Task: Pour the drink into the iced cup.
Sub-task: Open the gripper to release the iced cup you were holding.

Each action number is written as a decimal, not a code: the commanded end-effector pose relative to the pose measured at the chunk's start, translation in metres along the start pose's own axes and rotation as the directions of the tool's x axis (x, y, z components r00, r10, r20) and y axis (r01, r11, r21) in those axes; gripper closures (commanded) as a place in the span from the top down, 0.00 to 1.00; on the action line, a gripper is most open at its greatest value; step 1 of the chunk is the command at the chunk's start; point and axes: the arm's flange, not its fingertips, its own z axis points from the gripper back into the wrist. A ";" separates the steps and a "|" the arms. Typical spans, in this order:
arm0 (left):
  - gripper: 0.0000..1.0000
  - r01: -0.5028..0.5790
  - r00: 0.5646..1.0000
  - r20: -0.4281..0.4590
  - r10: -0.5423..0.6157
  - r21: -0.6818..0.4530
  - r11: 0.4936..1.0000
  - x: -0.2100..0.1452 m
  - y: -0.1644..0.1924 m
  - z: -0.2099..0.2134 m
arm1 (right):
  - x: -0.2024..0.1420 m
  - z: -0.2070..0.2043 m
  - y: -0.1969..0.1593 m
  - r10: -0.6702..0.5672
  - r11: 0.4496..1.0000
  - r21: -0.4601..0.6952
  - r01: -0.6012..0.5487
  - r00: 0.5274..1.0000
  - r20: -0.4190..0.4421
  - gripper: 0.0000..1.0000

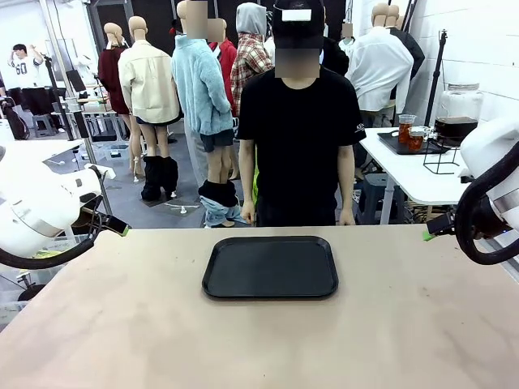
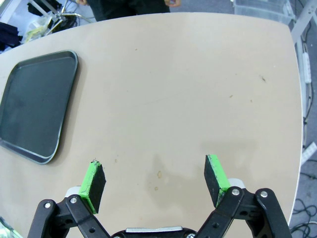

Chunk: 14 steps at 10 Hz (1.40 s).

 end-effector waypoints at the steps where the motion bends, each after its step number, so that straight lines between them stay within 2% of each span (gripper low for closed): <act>1: 1.00 -0.009 1.000 0.013 0.009 0.005 1.000 -0.003 -0.001 -0.002 | -0.002 -0.001 0.000 0.006 1.000 0.004 -0.006 1.000 0.009 1.00; 14: 1.00 -0.009 1.000 0.013 0.009 0.005 1.000 -0.003 -0.001 -0.002 | -0.002 -0.001 0.000 0.006 1.000 0.004 -0.006 1.000 0.009 1.00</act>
